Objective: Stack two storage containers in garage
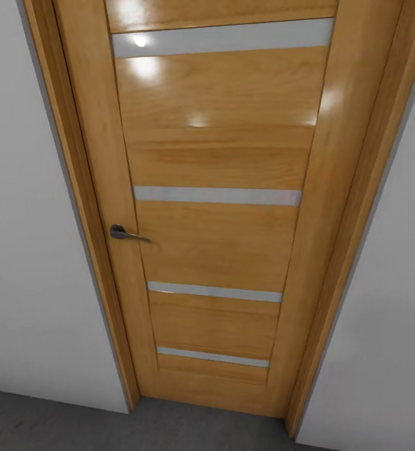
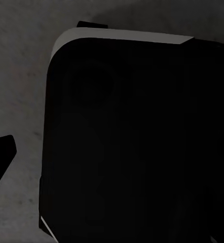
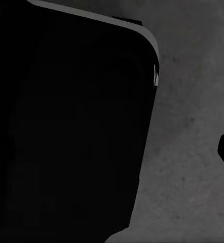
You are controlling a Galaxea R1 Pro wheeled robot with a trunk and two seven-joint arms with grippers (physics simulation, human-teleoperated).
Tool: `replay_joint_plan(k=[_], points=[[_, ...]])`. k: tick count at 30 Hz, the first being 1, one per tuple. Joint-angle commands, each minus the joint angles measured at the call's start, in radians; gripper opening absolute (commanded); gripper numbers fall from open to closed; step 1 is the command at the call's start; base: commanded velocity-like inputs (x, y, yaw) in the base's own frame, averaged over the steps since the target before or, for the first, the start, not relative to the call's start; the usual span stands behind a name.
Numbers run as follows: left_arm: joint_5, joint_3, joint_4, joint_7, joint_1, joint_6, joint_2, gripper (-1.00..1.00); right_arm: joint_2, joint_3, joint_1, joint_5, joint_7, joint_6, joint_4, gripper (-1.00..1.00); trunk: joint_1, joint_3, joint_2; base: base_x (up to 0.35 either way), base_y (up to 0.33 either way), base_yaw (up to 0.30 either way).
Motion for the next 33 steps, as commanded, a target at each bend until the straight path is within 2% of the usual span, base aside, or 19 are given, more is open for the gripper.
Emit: replay_joint_plan(k=[1, 12, 17, 27, 33], points=[[0.009, 0.001, 0.0, 0.0, 0.0, -0.002, 0.0, 1.0, 0.0, -0.001, 0.0, 0.008, 0.0, -0.002, 0.0, 1.0, 0.0, -0.001, 0.0, 0.053, 0.112, -0.001], [0.009, 0.0, -0.001, 0.0, 0.0, -0.002, 0.0, 1.0, 0.001, -0.001, 0.0, 0.008, 0.0, -0.003, 0.0, 1.0, 0.0, -0.001, 0.0, 0.096, 0.214, 0.0], [0.009, 0.0, 0.0, 0.0, 0.0, -0.002, 0.0, 1.0, 0.006, -0.001, 0.0, 0.008, 0.0, -0.002, 0.0, 1.0, 0.0, -0.001, 0.0, 0.013, 0.027, -0.096], [0.009, 0.0, -0.001, 0.0, 0.0, -0.002, 0.001, 1.0, 0.007, -0.001, 0.0, 0.008, 0.0, -0.002, 0.0, 1.0, 0.0, -0.001, 0.0, 0.001, 0.003, -0.224], [0.009, 0.0, 0.0, 0.0, 0.0, -0.002, 0.001, 1.0, 0.002, -0.001, 0.0, 0.008, 0.0, -0.002, 0.0, 1.0, 0.0, -0.001, 0.0, 0.0, 0.0, -0.047]])
